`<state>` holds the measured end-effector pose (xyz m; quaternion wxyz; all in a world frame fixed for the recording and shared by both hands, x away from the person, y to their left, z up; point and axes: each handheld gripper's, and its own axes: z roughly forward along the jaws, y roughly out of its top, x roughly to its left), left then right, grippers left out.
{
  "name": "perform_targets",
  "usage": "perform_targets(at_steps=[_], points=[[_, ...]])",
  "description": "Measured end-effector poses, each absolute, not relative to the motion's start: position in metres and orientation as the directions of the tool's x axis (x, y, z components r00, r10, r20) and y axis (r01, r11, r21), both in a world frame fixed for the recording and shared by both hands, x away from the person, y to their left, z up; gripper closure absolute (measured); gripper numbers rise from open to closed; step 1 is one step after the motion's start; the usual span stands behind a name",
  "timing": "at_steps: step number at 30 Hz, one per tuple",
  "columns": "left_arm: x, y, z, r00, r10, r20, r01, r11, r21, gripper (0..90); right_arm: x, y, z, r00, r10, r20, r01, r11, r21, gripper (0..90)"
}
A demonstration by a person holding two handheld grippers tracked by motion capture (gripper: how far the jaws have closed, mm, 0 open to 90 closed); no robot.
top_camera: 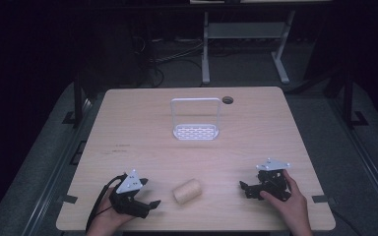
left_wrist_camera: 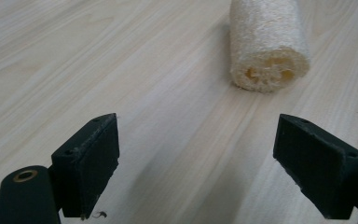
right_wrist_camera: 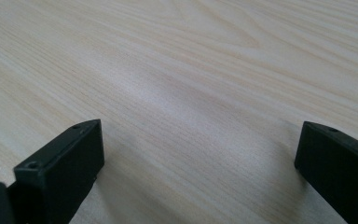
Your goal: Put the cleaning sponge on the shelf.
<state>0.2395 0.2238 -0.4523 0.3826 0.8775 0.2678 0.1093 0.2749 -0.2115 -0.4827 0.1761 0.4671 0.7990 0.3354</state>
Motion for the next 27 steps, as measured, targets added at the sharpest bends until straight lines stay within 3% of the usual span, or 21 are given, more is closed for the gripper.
perform_targets(at_steps=[27], points=[[0.239, 0.188, -0.445, 0.877, 0.479, -0.031, 0.341, -0.577, 0.742, 13.9, 0.275, -0.211, -0.483, -0.501, 0.865, 0.032, 0.629, 0.338, 0.7, 0.9]])
